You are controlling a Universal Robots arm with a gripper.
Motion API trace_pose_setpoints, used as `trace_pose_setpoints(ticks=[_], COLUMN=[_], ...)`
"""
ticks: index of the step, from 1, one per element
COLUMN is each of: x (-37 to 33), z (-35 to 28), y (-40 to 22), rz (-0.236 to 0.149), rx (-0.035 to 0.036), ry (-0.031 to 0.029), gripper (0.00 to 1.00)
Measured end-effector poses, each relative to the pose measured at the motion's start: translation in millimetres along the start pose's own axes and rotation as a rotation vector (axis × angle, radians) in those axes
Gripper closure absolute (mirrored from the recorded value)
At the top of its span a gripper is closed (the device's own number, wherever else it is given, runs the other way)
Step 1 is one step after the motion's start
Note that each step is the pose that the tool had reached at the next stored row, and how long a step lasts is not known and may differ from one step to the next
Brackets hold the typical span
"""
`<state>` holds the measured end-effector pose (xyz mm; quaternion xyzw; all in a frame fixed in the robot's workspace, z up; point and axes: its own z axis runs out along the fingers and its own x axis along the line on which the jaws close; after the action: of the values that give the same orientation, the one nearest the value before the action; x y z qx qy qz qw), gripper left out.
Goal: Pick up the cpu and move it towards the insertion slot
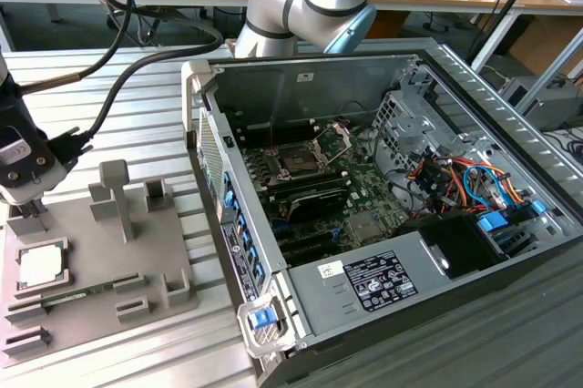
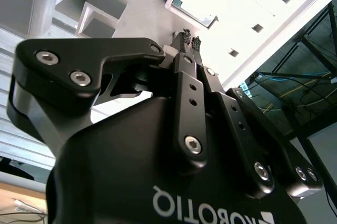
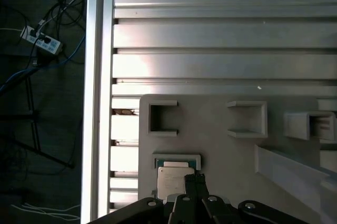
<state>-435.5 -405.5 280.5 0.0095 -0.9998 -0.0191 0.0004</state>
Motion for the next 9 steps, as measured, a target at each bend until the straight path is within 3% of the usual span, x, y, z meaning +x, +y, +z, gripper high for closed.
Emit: trace_pose_setpoints(ticks=[9], x=[1.0], z=[1.5], y=[-0.3], rz=[0.000], rx=[0.0000], ry=[0.0000], gripper=[0.89])
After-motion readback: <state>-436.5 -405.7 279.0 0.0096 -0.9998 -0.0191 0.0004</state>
